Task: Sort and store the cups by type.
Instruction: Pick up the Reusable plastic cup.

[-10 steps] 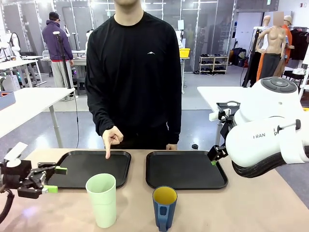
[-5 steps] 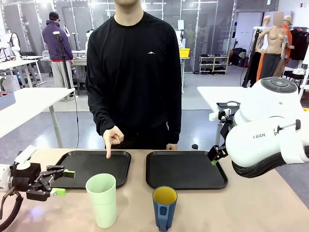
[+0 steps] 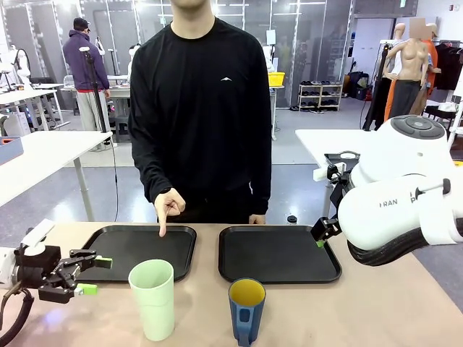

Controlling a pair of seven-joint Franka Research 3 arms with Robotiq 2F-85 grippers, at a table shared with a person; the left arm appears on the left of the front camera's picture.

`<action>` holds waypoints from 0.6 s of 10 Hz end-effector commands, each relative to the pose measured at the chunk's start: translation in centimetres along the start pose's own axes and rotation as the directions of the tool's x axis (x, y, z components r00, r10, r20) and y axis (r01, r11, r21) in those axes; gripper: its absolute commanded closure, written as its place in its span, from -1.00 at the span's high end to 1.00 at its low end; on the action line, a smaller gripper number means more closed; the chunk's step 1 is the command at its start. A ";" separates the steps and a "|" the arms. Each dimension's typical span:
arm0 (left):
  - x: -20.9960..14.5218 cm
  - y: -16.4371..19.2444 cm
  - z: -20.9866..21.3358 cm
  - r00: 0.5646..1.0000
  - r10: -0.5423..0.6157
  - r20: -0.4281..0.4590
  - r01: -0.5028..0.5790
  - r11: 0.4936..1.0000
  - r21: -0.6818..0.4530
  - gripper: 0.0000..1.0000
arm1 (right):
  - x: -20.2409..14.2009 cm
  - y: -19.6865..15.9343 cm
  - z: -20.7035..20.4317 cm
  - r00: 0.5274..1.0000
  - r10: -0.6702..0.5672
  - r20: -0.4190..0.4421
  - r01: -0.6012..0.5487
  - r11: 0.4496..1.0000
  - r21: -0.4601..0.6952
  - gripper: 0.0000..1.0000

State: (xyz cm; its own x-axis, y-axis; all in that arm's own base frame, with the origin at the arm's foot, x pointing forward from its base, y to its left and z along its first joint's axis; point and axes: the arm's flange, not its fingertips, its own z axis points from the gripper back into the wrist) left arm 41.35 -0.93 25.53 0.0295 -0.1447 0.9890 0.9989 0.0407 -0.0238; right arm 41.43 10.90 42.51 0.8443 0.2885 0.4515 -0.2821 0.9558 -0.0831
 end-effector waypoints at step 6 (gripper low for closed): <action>-3.1 -1.6 -6.2 1.000 -0.013 0.004 0.013 0.988 -0.153 1.00 | 0.0 -0.1 -0.1 1.000 -0.003 -0.001 0.003 1.000 0.003 1.00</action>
State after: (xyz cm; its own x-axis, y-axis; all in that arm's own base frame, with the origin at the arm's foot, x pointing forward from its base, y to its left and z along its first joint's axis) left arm 40.26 -6.28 23.34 0.0583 -0.1471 0.9874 0.9928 -0.0954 -0.0729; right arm 41.44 10.89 42.51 0.8444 0.2884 0.4515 -0.2821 0.9558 -0.0831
